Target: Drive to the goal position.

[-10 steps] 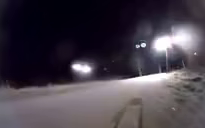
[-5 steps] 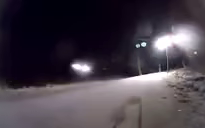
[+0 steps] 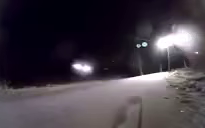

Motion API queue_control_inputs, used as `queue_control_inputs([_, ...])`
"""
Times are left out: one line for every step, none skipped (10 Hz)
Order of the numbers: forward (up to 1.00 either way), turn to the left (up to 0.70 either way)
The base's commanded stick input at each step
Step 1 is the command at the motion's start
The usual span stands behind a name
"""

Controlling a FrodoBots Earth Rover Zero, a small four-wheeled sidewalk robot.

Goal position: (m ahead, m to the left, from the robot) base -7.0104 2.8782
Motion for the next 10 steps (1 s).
queue_control_inputs([0.0,1.0])
queue_control_inputs([0.0,1.0])
queue_control_inputs([0.0,1.0])
queue_control_inputs([0.0,1.0])
queue_control_inputs([0.0,1.0])
queue_control_inputs([0.0,1.0])
queue_control_inputs([0.0,1.0])
queue_control_inputs([0.0,1.0])
queue_control_inputs([0.0,1.0])
queue_control_inputs([0.0,1.0])
